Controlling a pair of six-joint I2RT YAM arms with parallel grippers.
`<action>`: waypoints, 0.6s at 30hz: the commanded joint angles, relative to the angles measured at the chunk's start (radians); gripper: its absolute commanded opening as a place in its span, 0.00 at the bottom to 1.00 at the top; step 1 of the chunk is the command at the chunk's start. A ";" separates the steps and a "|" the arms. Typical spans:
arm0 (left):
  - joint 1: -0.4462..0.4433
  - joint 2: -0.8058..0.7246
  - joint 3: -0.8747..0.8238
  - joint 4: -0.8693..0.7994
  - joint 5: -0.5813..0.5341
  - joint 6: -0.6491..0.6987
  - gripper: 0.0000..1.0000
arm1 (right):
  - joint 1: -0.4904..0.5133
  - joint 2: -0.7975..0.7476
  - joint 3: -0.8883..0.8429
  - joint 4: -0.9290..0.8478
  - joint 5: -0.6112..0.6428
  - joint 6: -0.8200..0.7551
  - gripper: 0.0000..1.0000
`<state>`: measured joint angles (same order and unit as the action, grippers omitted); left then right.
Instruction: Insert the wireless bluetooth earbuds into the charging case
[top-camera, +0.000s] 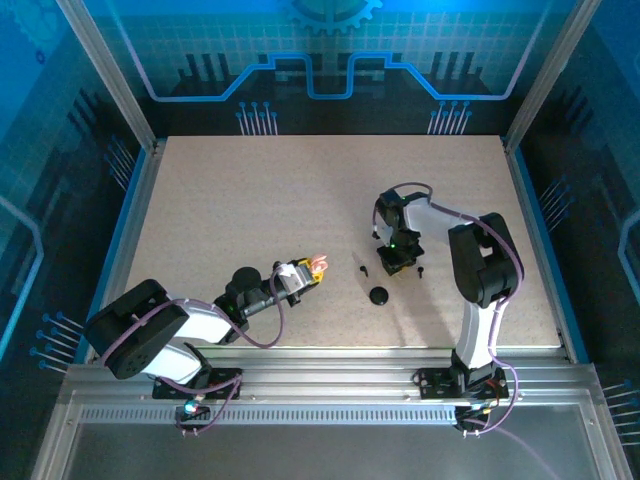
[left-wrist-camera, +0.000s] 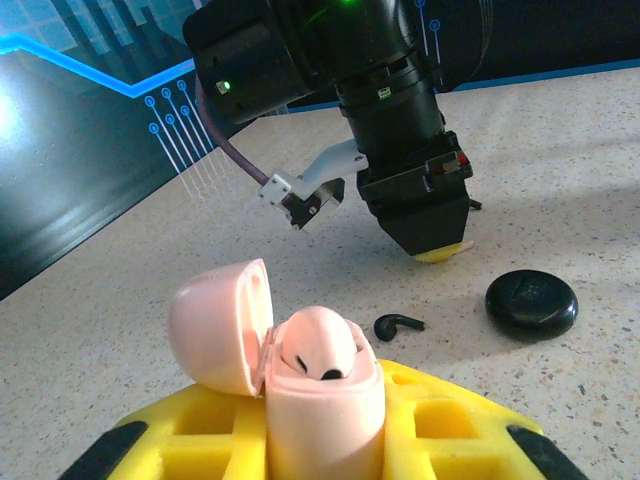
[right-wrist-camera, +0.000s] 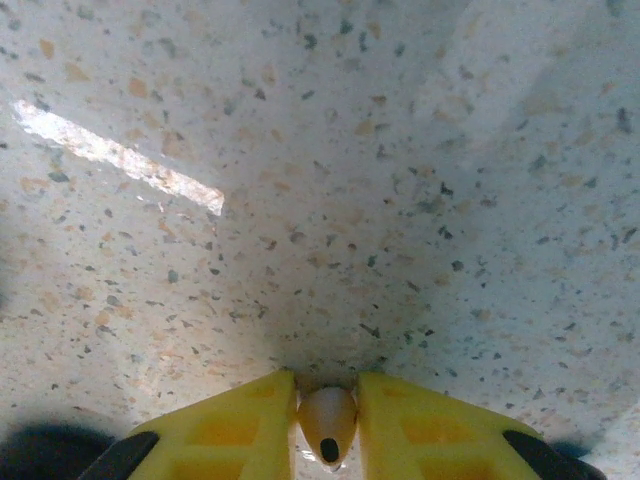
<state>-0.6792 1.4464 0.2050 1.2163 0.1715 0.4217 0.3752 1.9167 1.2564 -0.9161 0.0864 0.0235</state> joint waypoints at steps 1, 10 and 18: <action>-0.004 0.008 0.013 0.031 0.006 0.014 0.13 | 0.010 -0.040 -0.035 0.022 0.041 0.039 0.21; -0.005 0.152 0.039 0.182 -0.015 -0.018 0.13 | 0.011 -0.232 -0.140 0.176 -0.032 0.197 0.21; -0.010 0.222 0.109 0.185 -0.007 -0.018 0.12 | 0.018 -0.459 -0.270 0.379 -0.134 0.399 0.21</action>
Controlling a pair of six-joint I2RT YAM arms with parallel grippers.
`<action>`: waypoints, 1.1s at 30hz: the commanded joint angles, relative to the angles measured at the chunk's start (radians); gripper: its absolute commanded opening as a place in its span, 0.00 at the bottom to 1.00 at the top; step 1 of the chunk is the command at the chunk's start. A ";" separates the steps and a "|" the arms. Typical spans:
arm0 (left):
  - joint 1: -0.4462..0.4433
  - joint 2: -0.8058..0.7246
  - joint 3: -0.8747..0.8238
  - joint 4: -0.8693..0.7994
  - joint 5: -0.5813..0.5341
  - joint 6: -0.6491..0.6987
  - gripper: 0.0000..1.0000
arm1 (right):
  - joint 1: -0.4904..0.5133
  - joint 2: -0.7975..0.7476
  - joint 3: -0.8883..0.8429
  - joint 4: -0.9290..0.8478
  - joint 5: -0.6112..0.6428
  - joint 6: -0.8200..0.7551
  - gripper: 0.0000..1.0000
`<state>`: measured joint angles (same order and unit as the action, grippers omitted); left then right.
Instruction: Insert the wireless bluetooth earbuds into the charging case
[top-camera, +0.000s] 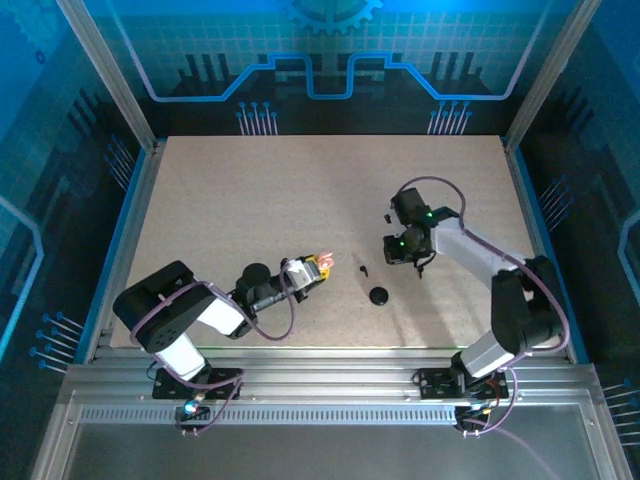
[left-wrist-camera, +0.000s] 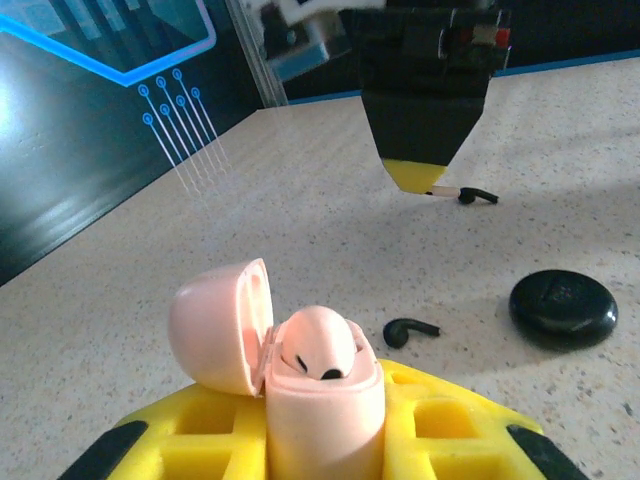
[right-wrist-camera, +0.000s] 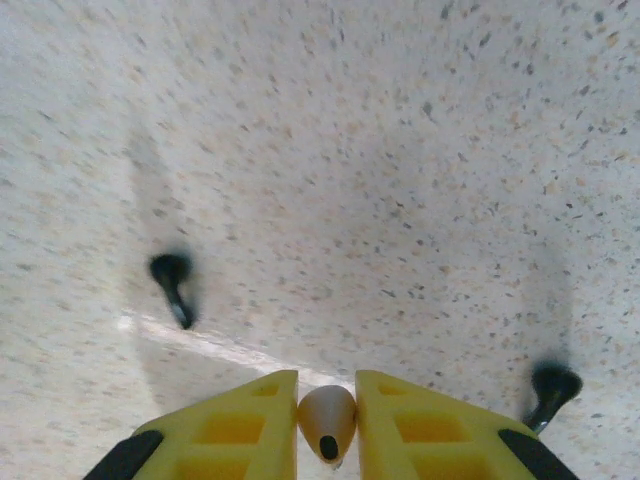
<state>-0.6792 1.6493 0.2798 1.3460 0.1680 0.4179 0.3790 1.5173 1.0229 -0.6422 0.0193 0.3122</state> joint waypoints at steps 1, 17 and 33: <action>-0.011 0.026 0.041 0.055 -0.004 -0.014 0.13 | 0.018 -0.084 -0.053 0.127 -0.083 0.139 0.21; -0.019 0.085 0.127 0.055 -0.019 -0.033 0.13 | 0.173 -0.308 -0.152 0.335 -0.003 0.472 0.21; -0.046 0.009 0.128 0.055 -0.102 -0.112 0.13 | 0.299 -0.312 -0.150 0.600 0.122 0.460 0.22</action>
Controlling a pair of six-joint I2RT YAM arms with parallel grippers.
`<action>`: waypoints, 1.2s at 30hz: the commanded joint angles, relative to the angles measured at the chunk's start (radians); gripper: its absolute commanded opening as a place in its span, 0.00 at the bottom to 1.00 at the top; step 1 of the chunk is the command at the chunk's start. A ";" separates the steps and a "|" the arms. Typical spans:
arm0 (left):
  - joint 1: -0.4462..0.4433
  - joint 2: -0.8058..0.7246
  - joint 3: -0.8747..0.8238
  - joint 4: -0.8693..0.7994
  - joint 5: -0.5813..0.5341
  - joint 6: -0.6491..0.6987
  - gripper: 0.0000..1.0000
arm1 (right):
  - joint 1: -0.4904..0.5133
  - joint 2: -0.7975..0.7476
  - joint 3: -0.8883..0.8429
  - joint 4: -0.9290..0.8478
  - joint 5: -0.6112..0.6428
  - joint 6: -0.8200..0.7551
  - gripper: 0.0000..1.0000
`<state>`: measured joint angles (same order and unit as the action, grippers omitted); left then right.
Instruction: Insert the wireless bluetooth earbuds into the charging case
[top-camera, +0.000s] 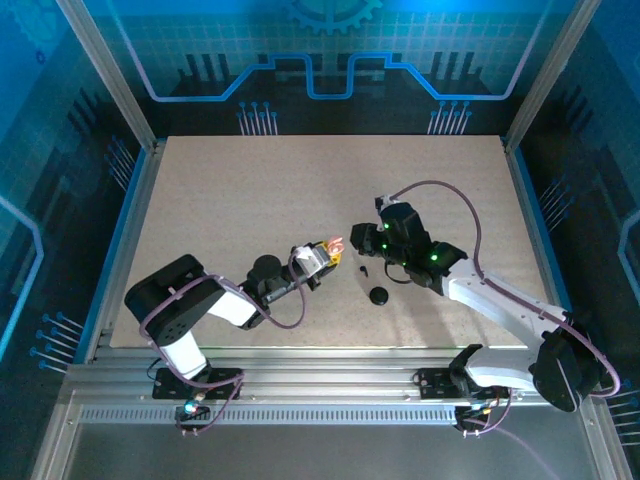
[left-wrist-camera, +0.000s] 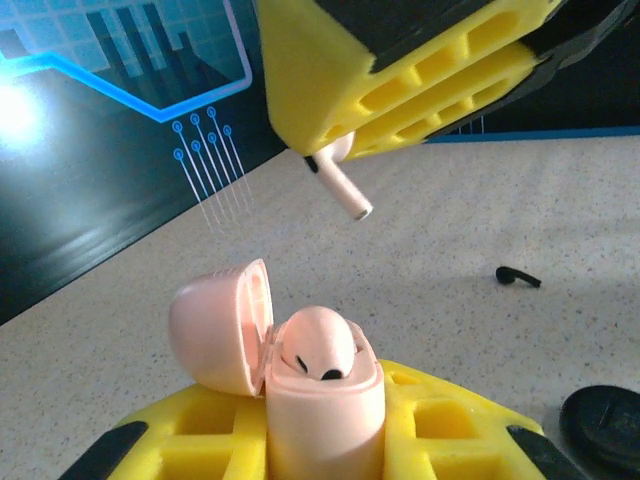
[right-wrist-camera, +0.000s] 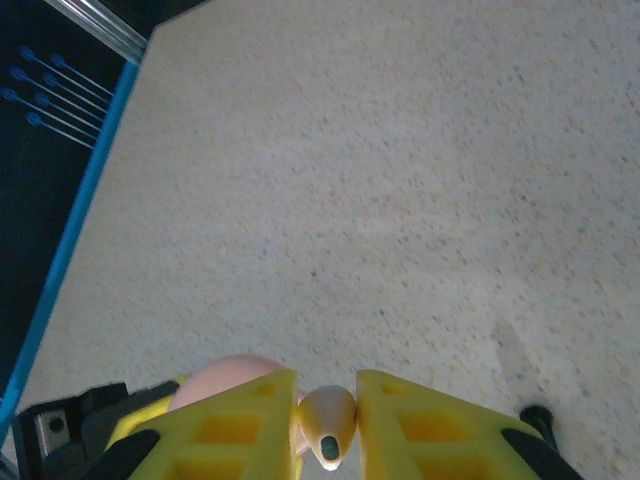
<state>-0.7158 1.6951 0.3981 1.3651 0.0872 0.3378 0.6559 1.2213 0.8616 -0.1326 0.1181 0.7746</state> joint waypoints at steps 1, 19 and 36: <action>-0.009 -0.041 0.009 0.035 -0.024 -0.035 0.13 | 0.027 -0.015 0.009 0.105 0.023 -0.003 0.22; -0.011 -0.045 0.042 0.038 -0.078 -0.052 0.13 | 0.063 0.048 0.013 0.209 -0.021 -0.018 0.22; -0.010 -0.073 0.082 0.038 -0.087 -0.053 0.13 | 0.076 0.044 -0.037 0.234 -0.011 0.010 0.21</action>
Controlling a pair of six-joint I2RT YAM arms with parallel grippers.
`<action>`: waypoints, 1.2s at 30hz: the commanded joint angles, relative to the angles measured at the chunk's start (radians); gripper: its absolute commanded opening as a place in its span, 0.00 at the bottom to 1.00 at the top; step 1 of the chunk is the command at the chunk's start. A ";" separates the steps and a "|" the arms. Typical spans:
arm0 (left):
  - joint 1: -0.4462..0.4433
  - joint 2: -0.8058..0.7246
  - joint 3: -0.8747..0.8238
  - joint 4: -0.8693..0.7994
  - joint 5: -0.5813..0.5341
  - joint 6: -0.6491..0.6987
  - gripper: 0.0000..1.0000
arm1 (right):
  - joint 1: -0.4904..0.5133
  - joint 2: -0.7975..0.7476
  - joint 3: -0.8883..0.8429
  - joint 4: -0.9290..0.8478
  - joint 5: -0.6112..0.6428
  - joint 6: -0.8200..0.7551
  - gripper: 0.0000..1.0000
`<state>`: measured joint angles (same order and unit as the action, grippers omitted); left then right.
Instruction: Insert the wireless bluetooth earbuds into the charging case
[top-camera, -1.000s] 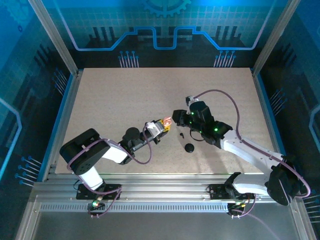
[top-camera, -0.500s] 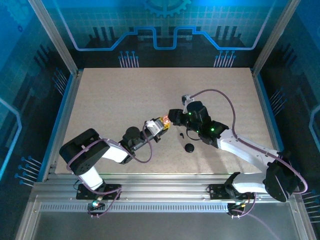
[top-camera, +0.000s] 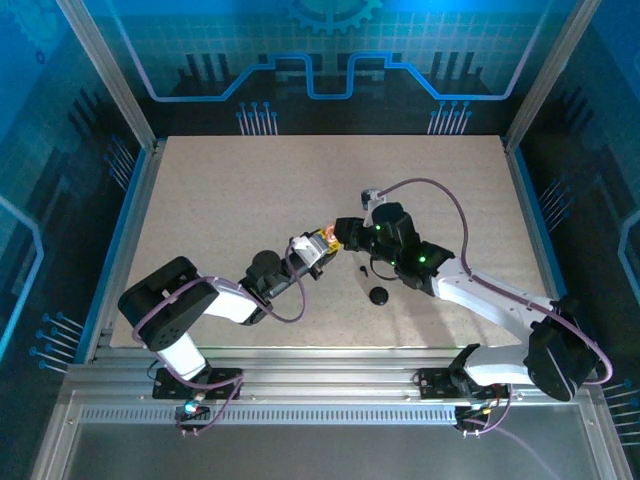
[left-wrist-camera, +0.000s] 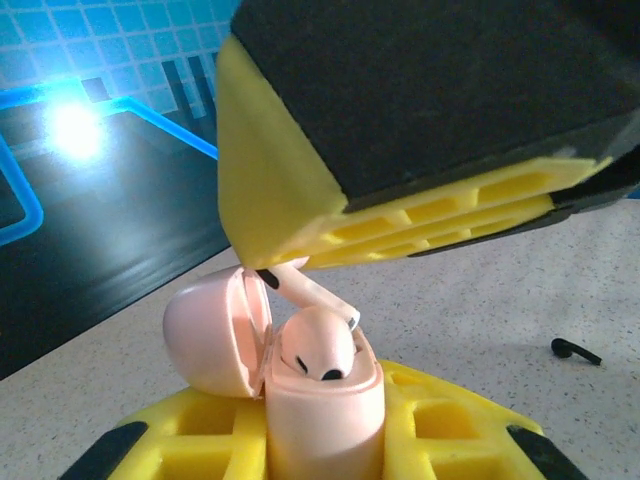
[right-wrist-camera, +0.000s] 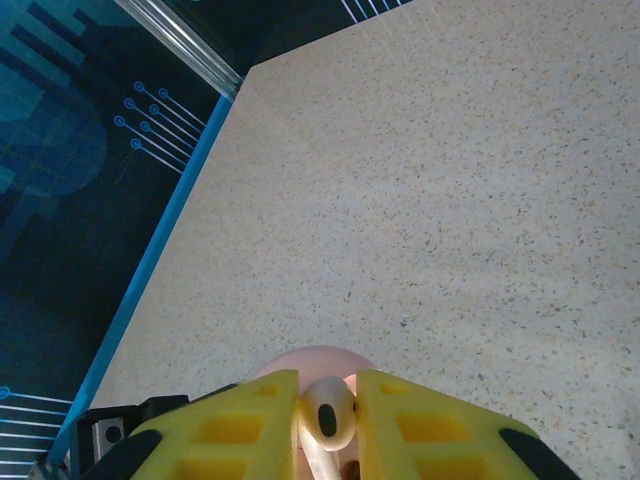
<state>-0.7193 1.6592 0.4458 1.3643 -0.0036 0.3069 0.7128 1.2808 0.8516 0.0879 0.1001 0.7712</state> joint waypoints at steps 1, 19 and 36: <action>-0.005 -0.039 0.036 0.038 0.003 -0.024 0.13 | 0.021 -0.023 -0.034 0.016 0.014 0.014 0.21; -0.004 -0.049 0.044 0.039 0.017 -0.176 0.14 | 0.020 -0.116 -0.034 0.131 0.092 -0.196 0.20; -0.005 -0.077 -0.136 0.039 -0.021 -0.133 0.14 | -0.192 -0.079 0.062 -0.439 -0.088 -0.333 0.19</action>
<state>-0.7193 1.6016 0.3363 1.3735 -0.0227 0.1593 0.5472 1.1893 0.8997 -0.2012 0.0513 0.4618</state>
